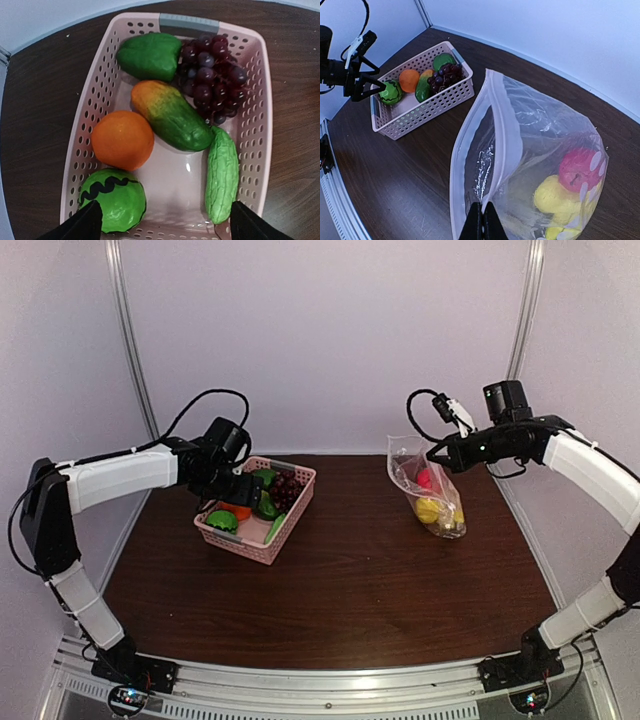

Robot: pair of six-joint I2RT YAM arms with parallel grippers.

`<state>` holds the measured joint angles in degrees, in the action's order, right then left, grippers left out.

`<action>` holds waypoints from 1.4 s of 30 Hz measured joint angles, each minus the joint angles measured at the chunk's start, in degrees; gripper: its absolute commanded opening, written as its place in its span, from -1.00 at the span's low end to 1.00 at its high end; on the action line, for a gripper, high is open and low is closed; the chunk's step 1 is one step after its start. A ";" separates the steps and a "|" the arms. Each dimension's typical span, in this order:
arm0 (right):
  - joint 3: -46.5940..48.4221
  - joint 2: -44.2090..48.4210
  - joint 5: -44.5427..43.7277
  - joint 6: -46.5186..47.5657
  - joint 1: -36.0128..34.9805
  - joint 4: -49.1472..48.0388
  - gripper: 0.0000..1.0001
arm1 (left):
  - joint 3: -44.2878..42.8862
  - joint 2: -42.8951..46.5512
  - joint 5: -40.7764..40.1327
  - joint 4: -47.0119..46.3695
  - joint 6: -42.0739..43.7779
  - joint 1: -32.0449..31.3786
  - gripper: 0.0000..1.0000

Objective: Place the food in the zip-top bag and seal the zipper
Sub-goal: Pick up the fake fruit from the bin.

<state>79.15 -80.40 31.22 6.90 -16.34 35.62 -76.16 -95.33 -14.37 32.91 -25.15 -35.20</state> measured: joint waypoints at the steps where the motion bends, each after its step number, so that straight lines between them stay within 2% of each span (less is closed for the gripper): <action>1: -0.96 -0.35 0.15 0.02 -0.48 -0.22 -1.00 | -0.02 -0.81 0.04 0.61 0.00 0.50 0.73; 10: -3.85 -0.87 1.53 0.00 -1.31 -2.40 -1.00 | -4.15 -8.90 0.68 3.72 -0.33 3.67 0.67; 26: -6.47 2.51 2.47 -0.46 -1.31 -4.28 -1.00 | -12.04 -21.11 -8.17 6.25 -1.11 3.87 0.55; 29: -6.91 2.89 2.64 -0.79 -1.31 -4.61 -1.00 | -12.46 -22.16 -9.97 6.40 -1.29 4.00 0.46; 36: -7.54 3.48 2.84 -0.90 -1.31 -4.96 -1.00 | -12.52 -23.63 -12.57 6.14 -1.18 3.96 -0.01; 42: -7.98 3.82 2.80 -0.87 -1.31 -5.20 -1.00 | -12.48 -21.86 -12.37 6.29 -1.11 3.58 -0.05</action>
<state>71.18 -76.58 34.02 6.02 -17.65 30.41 -88.64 -117.19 -26.74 39.20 -26.26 -31.62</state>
